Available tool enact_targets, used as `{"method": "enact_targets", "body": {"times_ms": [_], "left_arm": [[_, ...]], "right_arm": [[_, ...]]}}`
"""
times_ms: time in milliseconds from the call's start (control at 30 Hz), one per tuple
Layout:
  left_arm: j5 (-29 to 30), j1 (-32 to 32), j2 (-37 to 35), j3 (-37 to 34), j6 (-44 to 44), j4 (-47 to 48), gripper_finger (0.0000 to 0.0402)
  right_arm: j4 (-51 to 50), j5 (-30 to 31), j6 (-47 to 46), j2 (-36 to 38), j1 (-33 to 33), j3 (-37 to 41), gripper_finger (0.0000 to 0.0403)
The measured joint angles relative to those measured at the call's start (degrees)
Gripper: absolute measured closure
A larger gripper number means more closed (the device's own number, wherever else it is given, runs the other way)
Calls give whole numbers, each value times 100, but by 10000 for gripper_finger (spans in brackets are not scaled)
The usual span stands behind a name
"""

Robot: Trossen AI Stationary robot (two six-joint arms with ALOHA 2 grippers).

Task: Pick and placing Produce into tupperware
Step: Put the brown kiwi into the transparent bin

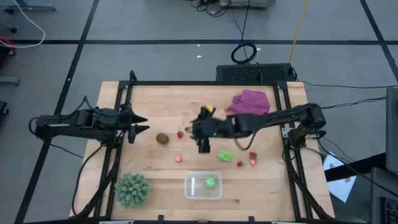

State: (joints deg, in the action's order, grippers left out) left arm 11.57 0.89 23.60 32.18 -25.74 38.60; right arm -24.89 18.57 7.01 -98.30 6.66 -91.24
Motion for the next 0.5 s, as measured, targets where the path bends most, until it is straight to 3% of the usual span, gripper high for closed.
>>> {"method": "enact_targets", "body": {"times_ms": [267,500], "left_arm": [[-409,0,1216,0,516,-36,190],[-741,14,2227,0,1266,-34,190]], "right_arm": [[-559,118,-185,898,-448,0,135],[-780,109,-324,1158,-481,2,135]]}}
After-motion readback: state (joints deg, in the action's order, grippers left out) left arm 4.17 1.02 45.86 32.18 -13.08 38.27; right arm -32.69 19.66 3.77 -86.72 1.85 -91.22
